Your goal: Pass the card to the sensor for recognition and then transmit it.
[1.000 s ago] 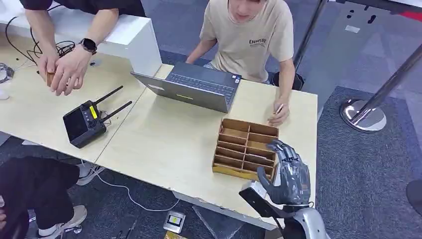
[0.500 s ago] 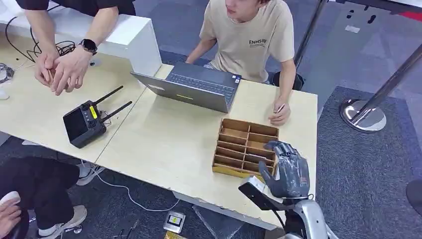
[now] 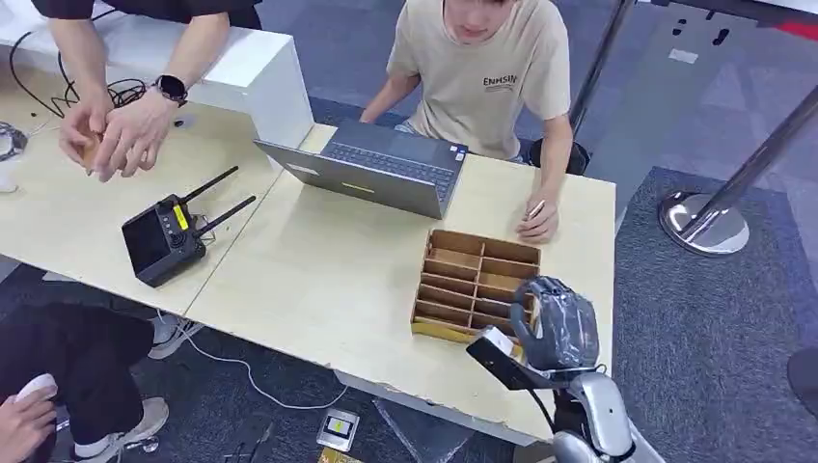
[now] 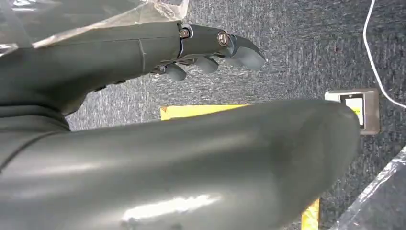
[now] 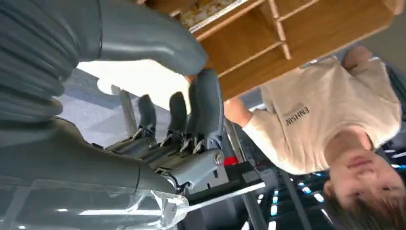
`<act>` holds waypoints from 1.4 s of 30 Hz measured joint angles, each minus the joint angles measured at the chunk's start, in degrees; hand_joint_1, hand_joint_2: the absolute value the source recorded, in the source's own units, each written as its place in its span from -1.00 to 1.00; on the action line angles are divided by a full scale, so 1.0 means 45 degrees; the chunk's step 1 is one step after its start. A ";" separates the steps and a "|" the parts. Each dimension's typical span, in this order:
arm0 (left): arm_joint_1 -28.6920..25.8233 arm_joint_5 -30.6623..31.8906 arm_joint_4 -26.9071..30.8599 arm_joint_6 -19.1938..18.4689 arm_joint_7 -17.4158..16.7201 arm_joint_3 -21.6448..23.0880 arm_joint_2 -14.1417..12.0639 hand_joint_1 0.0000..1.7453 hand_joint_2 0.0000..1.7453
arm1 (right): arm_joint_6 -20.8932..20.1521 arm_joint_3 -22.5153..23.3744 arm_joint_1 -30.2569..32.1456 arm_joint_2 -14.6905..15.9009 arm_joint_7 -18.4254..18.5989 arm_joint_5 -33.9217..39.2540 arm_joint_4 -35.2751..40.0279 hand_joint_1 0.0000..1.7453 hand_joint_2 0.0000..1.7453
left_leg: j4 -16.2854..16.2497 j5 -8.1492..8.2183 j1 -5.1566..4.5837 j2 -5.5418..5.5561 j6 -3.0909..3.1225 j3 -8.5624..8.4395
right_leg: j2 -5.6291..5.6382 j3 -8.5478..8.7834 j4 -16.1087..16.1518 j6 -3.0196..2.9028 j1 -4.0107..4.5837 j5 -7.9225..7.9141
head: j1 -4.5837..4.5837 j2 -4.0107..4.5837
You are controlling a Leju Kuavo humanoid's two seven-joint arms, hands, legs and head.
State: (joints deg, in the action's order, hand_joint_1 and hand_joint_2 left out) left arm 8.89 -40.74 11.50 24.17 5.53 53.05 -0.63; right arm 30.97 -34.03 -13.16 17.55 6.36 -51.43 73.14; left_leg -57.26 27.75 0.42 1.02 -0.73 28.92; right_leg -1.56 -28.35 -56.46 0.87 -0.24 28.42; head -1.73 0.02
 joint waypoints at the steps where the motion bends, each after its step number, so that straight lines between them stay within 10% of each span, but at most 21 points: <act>1: -0.0003 0.0019 0.0000 0.0000 -0.0005 0.0015 0.0000 -1.00 -1.00 | 0.0000 0.0025 -0.0029 -0.0029 -0.0054 0.0014 -0.0162 -0.38 1.00 | 0.0000 0.0000 0.0000 0.0000 0.0000 0.0001 | 0.0000 -0.0001 0.0000 0.0000 0.0000 0.0000 | -0.0005 0.0000; 6: -0.0006 0.0097 0.0000 -0.0015 -0.0039 0.0083 -0.0010 -1.00 -1.00 | 0.0039 0.0117 -0.0085 -0.0184 -0.0355 0.0276 -0.0966 -0.08 1.00 | 0.0000 0.0000 0.0000 0.0001 0.0000 0.0000 | 0.0000 0.0000 0.0000 0.0000 0.0000 0.0000 | -0.0009 0.0000; 10: -0.0007 0.0121 0.0000 -0.0015 -0.0044 0.0097 -0.0015 -1.00 -1.00 | 0.0039 0.0194 -0.0156 -0.0311 -0.0506 0.0495 -0.1604 -0.38 1.00 | 0.0000 0.0000 -0.0001 0.0002 0.0000 0.0002 | 0.0000 -0.0002 0.0000 0.0000 0.0000 0.0000 | -0.0005 0.0000; 18: 0.0005 0.0136 0.0000 -0.0015 -0.0058 0.0160 -0.0015 -1.00 -1.00 | 0.0126 0.0398 -0.0395 -0.0593 -0.0826 0.0719 -0.2711 -0.24 1.00 | 0.0000 0.0000 0.0000 -0.0001 0.0000 -0.0004 | 0.0002 -0.0002 0.0000 0.0000 0.0000 0.0000 | -0.0005 0.0000; 23: 0.0011 0.0141 0.0000 -0.0015 -0.0151 0.0194 -0.0015 -1.00 -1.00 | 0.0214 0.0408 -0.0470 -0.0714 -0.0899 0.0884 -0.3119 0.56 1.00 | 0.0000 -0.0001 0.0000 -0.0002 0.0000 -0.0005 | 0.0001 0.0003 0.0000 0.0000 0.0000 0.0000 | -0.0005 0.0000; 24: 0.0007 0.0141 0.0000 -0.0015 -0.0155 0.0204 -0.0015 -1.00 -1.00 | 0.0233 0.0418 -0.0481 -0.0729 -0.0904 0.0879 -0.3206 0.08 1.00 | 0.0000 -0.0001 0.0000 -0.0001 0.0000 -0.0006 | 0.0001 0.0004 0.0000 0.0000 0.0000 -0.0001 | -0.0005 0.0000; 26: 0.0011 0.0141 0.0000 -0.0015 -0.0155 0.0219 -0.0019 -1.00 -1.00 | 0.0253 0.0452 -0.0533 -0.0772 -0.0923 0.0898 -0.3328 -0.24 1.00 | 0.0000 -0.0001 -0.0001 -0.0001 0.0000 -0.0009 | 0.0002 0.0006 0.0000 0.0001 0.0000 -0.0002 | -0.0005 0.0000; 33: 0.0014 0.0141 0.0000 0.0000 -0.0160 0.0301 -0.0029 -1.00 -1.00 | 0.0355 0.0573 -0.0574 -0.0898 -0.1020 0.1029 -0.3551 -0.30 1.00 | -0.0001 -0.0001 0.0000 -0.0002 0.0000 -0.0015 | 0.0002 0.0008 0.0001 0.0001 -0.0001 -0.0002 | -0.0005 0.0000; 35: 0.0015 0.0150 0.0000 0.0000 -0.0180 0.0316 -0.0029 -1.00 -1.00 | 0.0364 0.0617 -0.0611 -0.0918 -0.1030 0.1049 -0.3590 -0.70 1.00 | -0.0001 -0.0001 0.0000 -0.0003 0.0000 -0.0021 | 0.0002 0.0013 0.0001 0.0001 0.0000 -0.0002 | -0.0005 0.0000; 42: 0.0014 0.0170 0.0000 0.0000 -0.0185 0.0330 -0.0034 -1.00 -1.00 | 0.0442 0.0714 -0.0728 -0.0962 -0.1035 0.1088 -0.3624 -0.90 1.00 | 0.0000 -0.0002 0.0000 -0.0004 0.0000 -0.0054 | 0.0006 0.0042 0.0001 0.0000 0.0000 -0.0003 | -0.0005 0.0000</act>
State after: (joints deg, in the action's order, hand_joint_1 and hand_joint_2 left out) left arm 8.96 -39.98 11.50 24.17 4.70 54.53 -0.79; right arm 32.96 -30.82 -16.43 13.22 1.70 -46.53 56.83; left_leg -57.26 27.74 0.41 1.01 -0.73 28.68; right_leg -1.53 -28.16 -56.46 0.87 -0.24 28.41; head -1.75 0.02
